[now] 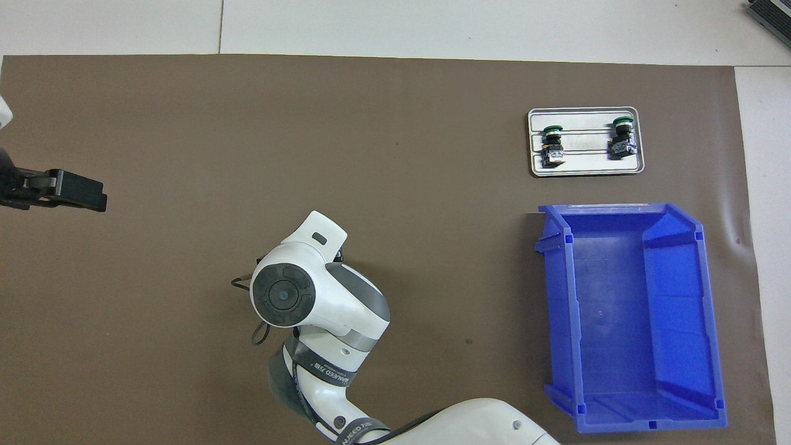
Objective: Place and press button with both arms
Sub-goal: 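Carry the button with the right gripper over the blue bin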
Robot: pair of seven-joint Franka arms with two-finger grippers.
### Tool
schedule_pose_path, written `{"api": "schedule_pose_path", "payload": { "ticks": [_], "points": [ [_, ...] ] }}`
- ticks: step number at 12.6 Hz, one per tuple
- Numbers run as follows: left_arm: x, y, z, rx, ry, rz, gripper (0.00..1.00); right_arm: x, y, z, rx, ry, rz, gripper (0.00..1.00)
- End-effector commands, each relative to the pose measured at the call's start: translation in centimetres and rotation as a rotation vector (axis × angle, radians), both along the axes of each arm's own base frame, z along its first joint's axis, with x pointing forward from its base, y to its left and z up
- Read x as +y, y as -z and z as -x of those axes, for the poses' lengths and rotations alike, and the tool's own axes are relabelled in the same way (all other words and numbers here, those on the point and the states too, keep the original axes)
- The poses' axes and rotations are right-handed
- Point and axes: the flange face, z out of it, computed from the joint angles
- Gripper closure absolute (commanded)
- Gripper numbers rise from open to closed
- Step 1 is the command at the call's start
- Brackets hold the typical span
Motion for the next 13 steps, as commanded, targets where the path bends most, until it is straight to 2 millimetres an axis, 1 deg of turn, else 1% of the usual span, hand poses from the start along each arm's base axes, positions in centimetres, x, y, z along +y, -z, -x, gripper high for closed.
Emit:
{"api": "schedule_pose_path", "payload": {
  "ticks": [1,2,3,6,9,10,11,12,13],
  "points": [
    [0.5,-0.4,0.5,-0.001,0.022,-0.004,0.00,0.2,0.2,0.0,-0.021,0.005,0.002,0.51],
    [0.5,-0.3,0.5,0.001,0.024,0.002,0.00,0.2,0.2,0.0,-0.021,0.005,0.004,0.89],
    [0.5,-0.1,0.6,0.003,0.024,0.002,0.00,0.3,0.1,0.1,-0.023,0.003,0.003,1.00],
    [0.4,-0.2,0.6,-0.006,0.063,0.027,0.00,0.5,-0.1,0.2,-0.019,0.002,0.007,1.00],
    [0.4,0.2,0.6,0.004,0.065,0.028,0.00,0.2,-0.1,0.1,-0.004,0.010,0.033,1.00],
    [0.4,0.2,0.7,0.004,0.066,0.026,0.00,-0.6,-1.3,-0.5,-0.003,0.025,0.041,1.00],
    [0.5,0.2,0.7,0.005,0.060,0.026,0.00,-1.5,-3.7,-1.2,-0.024,0.041,0.029,1.00],
    [0.5,0.2,0.8,0.011,0.057,0.026,0.00,-3.7,-6.8,-2.5,-0.051,0.075,0.014,1.00],
    [0.5,0.3,0.8,0.014,0.056,0.026,0.00,-6.4,-9.7,-3.9,-0.067,0.114,0.004,1.00]
  ]
}}
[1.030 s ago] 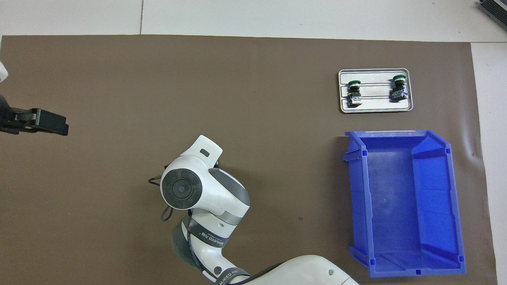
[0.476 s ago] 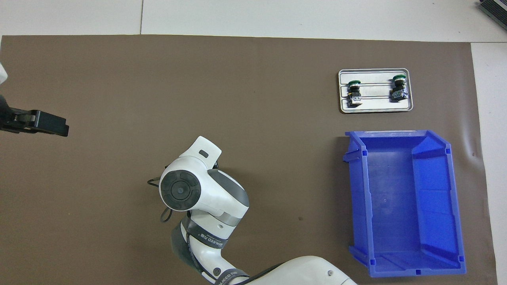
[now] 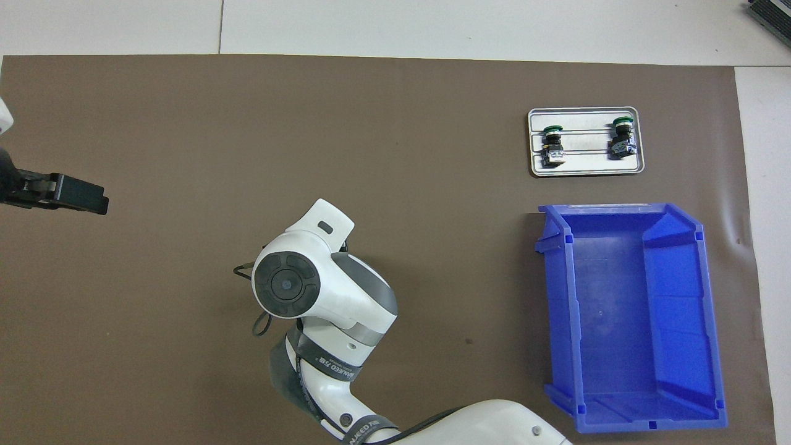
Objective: Place and press button with both arms
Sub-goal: 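Carry the button with the right gripper over the blue bin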
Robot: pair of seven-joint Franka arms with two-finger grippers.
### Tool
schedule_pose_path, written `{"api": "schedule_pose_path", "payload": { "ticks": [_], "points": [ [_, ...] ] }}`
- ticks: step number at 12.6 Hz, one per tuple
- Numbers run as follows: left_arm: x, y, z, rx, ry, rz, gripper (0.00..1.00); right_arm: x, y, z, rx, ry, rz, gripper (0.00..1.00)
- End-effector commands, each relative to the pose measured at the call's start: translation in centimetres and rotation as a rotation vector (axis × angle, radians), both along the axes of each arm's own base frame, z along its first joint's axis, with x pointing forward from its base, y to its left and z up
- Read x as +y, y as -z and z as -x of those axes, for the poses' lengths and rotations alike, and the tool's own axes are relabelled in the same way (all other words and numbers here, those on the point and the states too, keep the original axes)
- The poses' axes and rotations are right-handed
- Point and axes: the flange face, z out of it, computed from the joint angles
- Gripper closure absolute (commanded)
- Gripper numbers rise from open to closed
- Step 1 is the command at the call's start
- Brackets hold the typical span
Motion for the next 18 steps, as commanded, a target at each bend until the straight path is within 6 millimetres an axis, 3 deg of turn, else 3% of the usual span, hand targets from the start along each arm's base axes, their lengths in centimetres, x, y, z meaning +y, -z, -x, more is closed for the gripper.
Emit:
{"api": "schedule_pose_path", "payload": {
  "ticks": [1,4,6,8,10,13,16,18],
  "points": [
    [0.6,0.1,0.8,0.009,0.002,0.012,0.00,-7.6,-8.9,-3.3,-0.055,0.113,-0.005,1.00],
    [0.6,0.1,0.8,0.009,0.002,0.012,0.00,-17.7,-14.0,-6.6,-0.039,0.180,0.059,1.00],
    [0.6,0.1,0.8,0.009,0.002,0.012,0.00,-26.4,-16.7,-8.3,-0.041,0.194,0.079,1.00],
    [0.6,0.1,0.8,0.010,0.002,0.012,0.00,-34.7,-17.4,-8.1,0.024,0.152,0.059,1.00],
    [0.6,0.1,0.8,0.010,0.002,0.012,0.00,-42.3,-16.3,-7.2,0.064,0.102,0.090,1.00],
    [0.6,0.1,0.8,0.009,0.002,0.010,0.00,-48.5,-11.7,-4.1,0.076,0.097,0.090,1.00],
    [0.6,0.1,0.8,0.010,0.002,0.012,0.00,-51.3,-5.7,0.4,0.031,0.102,0.080,1.00],
    [0.6,0.1,0.8,0.010,0.002,0.012,0.00,-52.0,-3.1,1.4,0.015,0.115,0.067,1.00]
  ]
}}
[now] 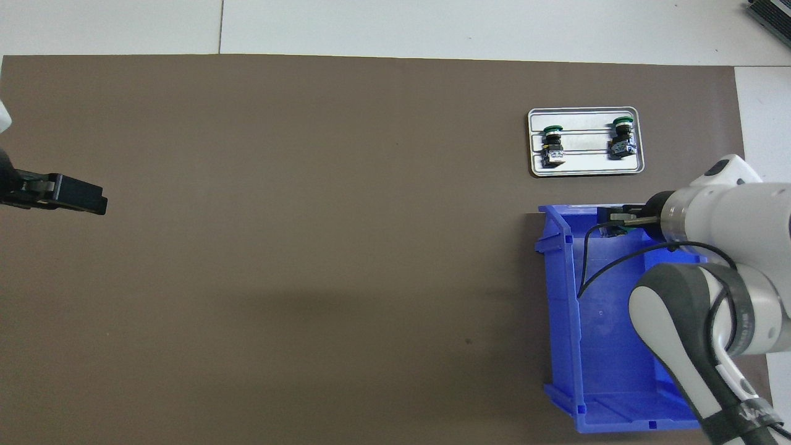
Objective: Place and press button with both arms
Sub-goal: 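Open the right gripper to drop the button into the bin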
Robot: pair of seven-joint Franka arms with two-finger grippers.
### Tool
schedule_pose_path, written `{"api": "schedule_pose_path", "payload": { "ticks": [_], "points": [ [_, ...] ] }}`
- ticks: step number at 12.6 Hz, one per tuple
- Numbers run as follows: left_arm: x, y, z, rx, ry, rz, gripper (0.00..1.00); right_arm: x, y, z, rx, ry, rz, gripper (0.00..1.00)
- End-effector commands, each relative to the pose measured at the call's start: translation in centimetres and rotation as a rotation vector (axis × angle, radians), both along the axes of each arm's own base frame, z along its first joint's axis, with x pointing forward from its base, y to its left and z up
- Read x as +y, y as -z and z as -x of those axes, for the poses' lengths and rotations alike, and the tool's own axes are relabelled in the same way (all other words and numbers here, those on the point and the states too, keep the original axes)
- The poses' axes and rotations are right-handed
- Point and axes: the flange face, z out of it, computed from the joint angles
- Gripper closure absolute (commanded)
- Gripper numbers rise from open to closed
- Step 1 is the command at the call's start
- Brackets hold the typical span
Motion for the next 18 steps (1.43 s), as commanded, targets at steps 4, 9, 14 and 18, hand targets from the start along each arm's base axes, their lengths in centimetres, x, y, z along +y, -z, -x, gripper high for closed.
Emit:
{"api": "schedule_pose_path", "payload": {
  "ticks": [4,9,14,18],
  "points": [
    [0.5,0.0,0.8,0.008,0.005,0.010,0.00,-1.6,5.4,4.4,0.008,-0.003,-0.026,1.00],
    [0.4,0.0,0.8,0.009,0.005,0.012,0.00,-3.1,8.2,5.5,0.009,0.004,-0.018,1.00],
    [0.5,0.0,0.8,0.008,0.005,0.010,0.00,-3.1,8.6,5.1,0.010,0.018,-0.022,0.00],
    [0.5,0.0,0.8,0.008,0.005,0.010,0.00,-2.9,0.9,1.7,-0.004,0.030,-0.034,0.00]
  ]
}}
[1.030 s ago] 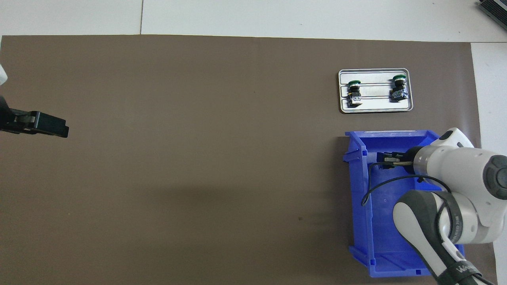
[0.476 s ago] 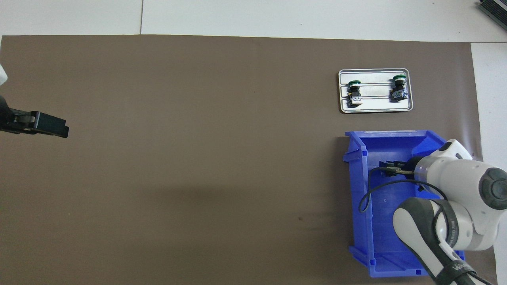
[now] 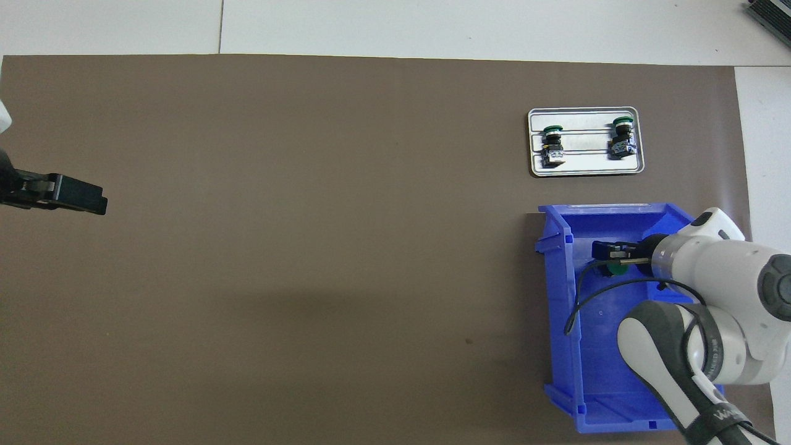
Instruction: Place and press button with both arms
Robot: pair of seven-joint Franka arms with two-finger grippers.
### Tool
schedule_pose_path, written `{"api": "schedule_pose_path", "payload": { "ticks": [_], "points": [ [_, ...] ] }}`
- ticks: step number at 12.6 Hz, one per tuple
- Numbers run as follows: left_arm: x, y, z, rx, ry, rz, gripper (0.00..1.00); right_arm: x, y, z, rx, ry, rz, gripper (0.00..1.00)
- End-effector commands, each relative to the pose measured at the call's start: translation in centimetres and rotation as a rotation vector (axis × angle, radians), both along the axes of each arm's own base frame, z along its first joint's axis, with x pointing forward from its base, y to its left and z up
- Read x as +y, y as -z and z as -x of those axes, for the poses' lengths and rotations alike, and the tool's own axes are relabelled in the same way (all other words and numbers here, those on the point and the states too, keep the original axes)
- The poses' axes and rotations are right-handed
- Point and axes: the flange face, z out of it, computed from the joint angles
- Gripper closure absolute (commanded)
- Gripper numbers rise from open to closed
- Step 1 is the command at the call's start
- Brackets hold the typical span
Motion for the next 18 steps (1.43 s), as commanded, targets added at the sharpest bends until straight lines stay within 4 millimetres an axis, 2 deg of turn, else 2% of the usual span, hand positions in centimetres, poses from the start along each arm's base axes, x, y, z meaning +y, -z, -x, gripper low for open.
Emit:
{"api": "schedule_pose_path", "payload": {
  "ticks": [1,4,7,9,10,11,12,15,18],
  "points": [
    [0.4,0.0,0.8,0.008,0.005,0.012,0.00,0.0,-7.5,-2.7,0.020,0.052,-0.038,0.00],
    [0.4,0.0,0.8,0.008,0.005,0.012,0.00,-0.1,-15.6,-4.5,0.075,0.126,-0.055,0.00],
    [0.4,0.0,0.8,0.008,0.005,0.012,0.00,0.0,-21.9,-5.1,0.110,0.129,-0.037,0.00],
    [0.4,0.0,0.8,0.008,0.005,0.012,0.00,-0.8,-26.7,-5.8,0.151,0.120,0.010,0.00],
    [0.4,0.0,0.8,0.008,0.005,0.010,0.00,-1.1,-28.2,-6.3,0.169,0.123,0.014,0.00],
    [0.4,0.0,0.8,0.008,0.005,0.012,0.00,-1.4,-29.3,-6.6,0.180,0.121,0.018,0.00],
    [0.4,0.0,0.8,0.008,0.005,0.012,0.00,-1.5,-29.3,-6.8,0.199,0.092,0.047,0.00],
    [0.3,0.0,0.8,0.007,0.006,0.012,0.00,0.1,-28.3,-6.5,0.224,0.057,0.051,0.00],
    [0.4,0.0,0.8,0.008,0.005,0.012,0.00,0.3,-27.9,-6.1,0.243,0.053,0.045,0.00]
  ]
}}
